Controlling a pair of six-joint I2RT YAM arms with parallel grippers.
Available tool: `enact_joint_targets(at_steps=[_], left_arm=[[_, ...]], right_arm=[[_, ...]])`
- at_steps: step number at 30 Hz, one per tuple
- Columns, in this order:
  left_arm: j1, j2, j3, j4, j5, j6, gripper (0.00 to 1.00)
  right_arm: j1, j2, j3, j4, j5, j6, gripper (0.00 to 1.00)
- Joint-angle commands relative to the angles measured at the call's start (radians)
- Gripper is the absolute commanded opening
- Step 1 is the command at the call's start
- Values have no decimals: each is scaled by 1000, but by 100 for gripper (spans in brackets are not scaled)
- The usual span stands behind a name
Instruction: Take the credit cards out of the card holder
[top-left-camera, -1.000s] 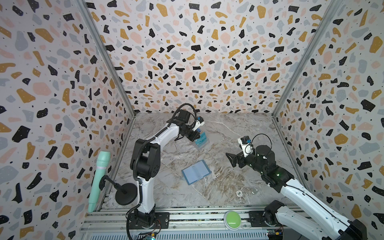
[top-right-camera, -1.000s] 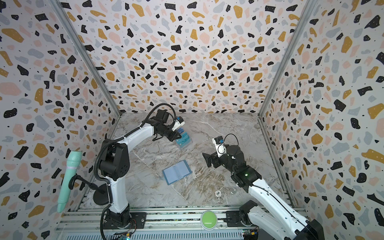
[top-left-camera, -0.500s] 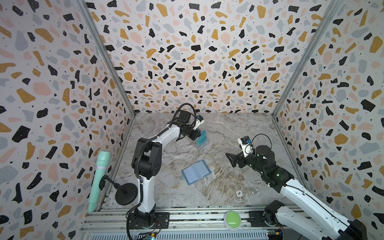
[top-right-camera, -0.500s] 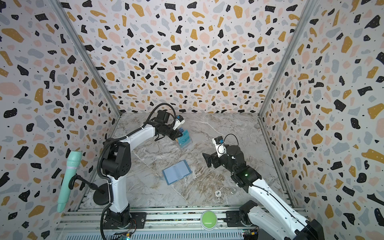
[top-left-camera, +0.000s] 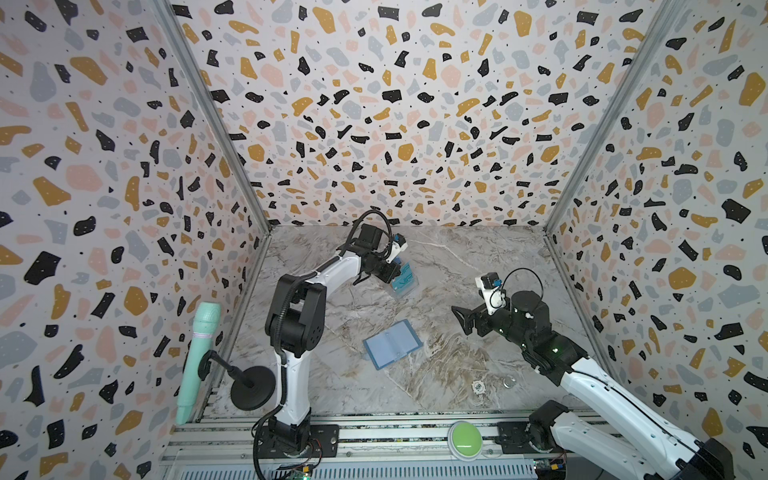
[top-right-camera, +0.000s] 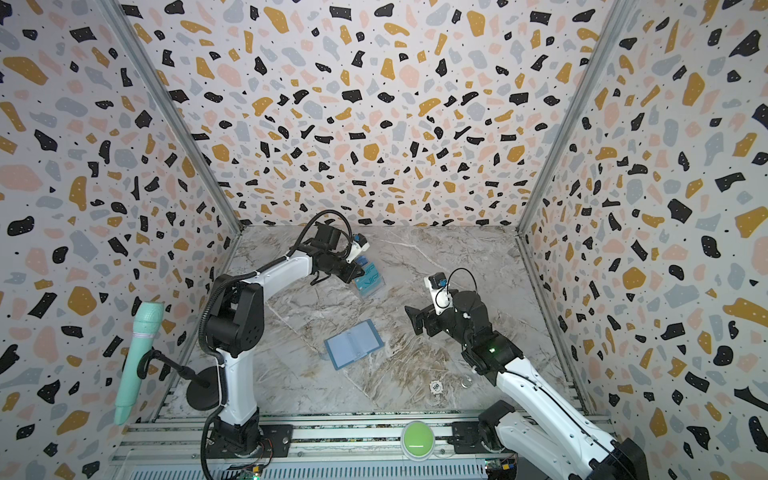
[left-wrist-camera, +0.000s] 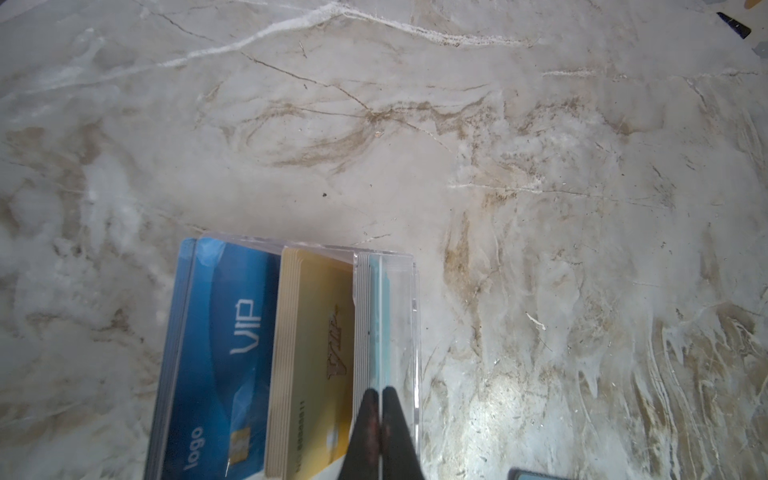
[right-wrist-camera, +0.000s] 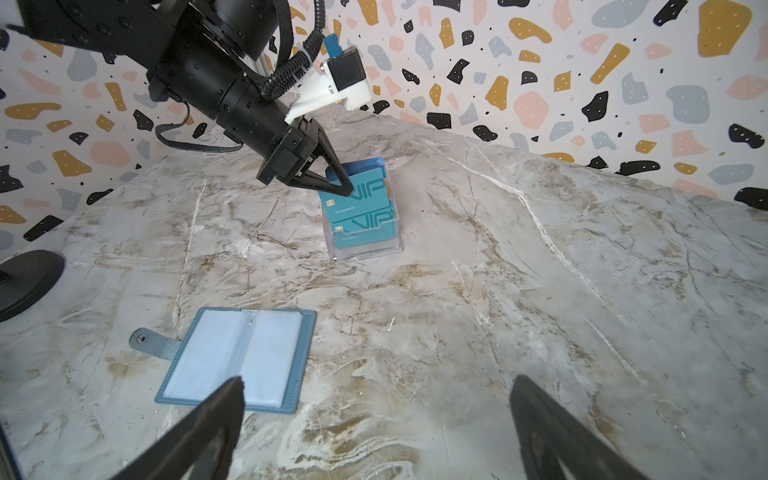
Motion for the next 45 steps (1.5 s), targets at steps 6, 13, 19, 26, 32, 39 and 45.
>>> enact_joint_targets(at_steps=[6,13,19,26,32,39,45], left_arm=[[0,18,-10,25,-28,-13,0],[-1,36,5,9,-19,-11,0],[-1,53,31,-8,-15,-3,0],[0,77,59,-34,-22,6,0],[-1,79,59,-34,-23,6,4],[-1,79,61,-37,-21,6,8],[-2,67,56,-24,-28,3,16]], right_arm=[[0,-25,0,16,8,4,100],[0,-29,-1,18,10,4,100],[0,-32,-1,16,8,4,100],[-1,-32,0,16,9,5,100],[0,-34,0,16,8,5,100],[-1,-33,-1,16,9,4,100],[0,-33,-1,17,3,3,100]])
